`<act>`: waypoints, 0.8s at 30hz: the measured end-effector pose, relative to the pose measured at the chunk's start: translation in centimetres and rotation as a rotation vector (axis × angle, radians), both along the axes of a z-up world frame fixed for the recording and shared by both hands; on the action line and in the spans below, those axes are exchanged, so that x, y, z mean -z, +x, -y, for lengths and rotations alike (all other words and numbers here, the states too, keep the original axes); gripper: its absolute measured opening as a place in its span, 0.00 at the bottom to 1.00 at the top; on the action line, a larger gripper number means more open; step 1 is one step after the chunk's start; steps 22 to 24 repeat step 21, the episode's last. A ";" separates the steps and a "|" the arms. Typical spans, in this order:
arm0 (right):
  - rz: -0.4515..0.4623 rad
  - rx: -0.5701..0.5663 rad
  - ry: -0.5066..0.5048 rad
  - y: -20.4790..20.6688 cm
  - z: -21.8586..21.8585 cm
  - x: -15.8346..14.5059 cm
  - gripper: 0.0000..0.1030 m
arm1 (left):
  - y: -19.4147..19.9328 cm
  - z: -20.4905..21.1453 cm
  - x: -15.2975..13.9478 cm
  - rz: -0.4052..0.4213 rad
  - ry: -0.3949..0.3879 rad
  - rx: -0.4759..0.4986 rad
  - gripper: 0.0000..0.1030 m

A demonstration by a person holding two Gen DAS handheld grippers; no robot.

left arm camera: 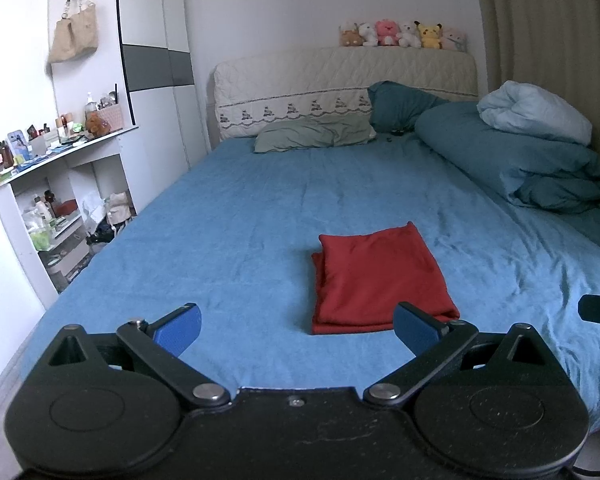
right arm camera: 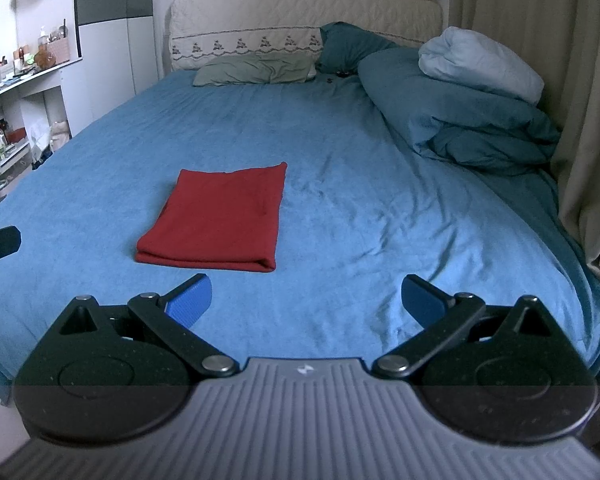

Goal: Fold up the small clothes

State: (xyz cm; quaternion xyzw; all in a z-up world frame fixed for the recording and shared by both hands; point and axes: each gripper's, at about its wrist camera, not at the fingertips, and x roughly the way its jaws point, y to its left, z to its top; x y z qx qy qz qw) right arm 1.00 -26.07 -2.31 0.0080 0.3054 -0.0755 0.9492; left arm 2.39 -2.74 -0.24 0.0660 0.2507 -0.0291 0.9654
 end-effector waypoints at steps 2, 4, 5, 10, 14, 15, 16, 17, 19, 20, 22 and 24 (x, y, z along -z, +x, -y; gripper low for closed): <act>0.001 0.001 0.000 -0.1 -0.1 0.0 1.00 | 0.1 -0.1 0.0 0.000 0.001 0.002 1.00; 0.000 0.002 0.000 -0.1 -0.2 0.0 1.00 | 0.1 -0.3 0.0 0.000 0.005 0.003 1.00; 0.001 0.002 -0.001 -0.1 -0.3 0.0 1.00 | 0.1 -0.3 0.0 0.002 0.005 0.003 1.00; 0.000 0.005 0.001 -0.1 -0.4 -0.1 1.00 | 0.1 -0.6 0.1 0.005 0.002 0.000 1.00; 0.000 0.004 0.001 -0.1 -0.3 -0.1 1.00 | 0.2 -0.9 0.2 0.004 -0.009 0.001 1.00; 0.000 0.003 0.000 0.0 -0.5 0.0 1.00 | 0.2 -1.0 0.2 0.003 -0.013 0.002 1.00; 0.000 0.003 0.000 0.0 -0.5 0.0 1.00 | 0.2 -1.1 0.2 0.001 -0.016 0.004 1.00; 0.000 0.003 -0.001 0.0 -0.6 0.0 1.00 | 0.3 -1.2 0.2 0.001 -0.019 0.004 1.00; -0.001 0.002 -0.002 0.0 -0.7 0.0 1.00 | 0.3 -1.5 0.2 0.001 -0.026 0.004 1.00; -0.001 0.002 -0.004 0.0 -0.8 0.1 1.00 | 0.4 -1.7 0.2 0.000 -0.028 0.004 1.00; -0.001 0.003 -0.003 0.0 -0.8 0.0 1.00 | 0.4 -1.8 0.2 -0.001 -0.030 0.004 1.00; -0.001 0.003 -0.003 0.0 -0.8 0.0 1.00 | 0.4 -1.8 0.2 -0.001 -0.030 0.004 1.00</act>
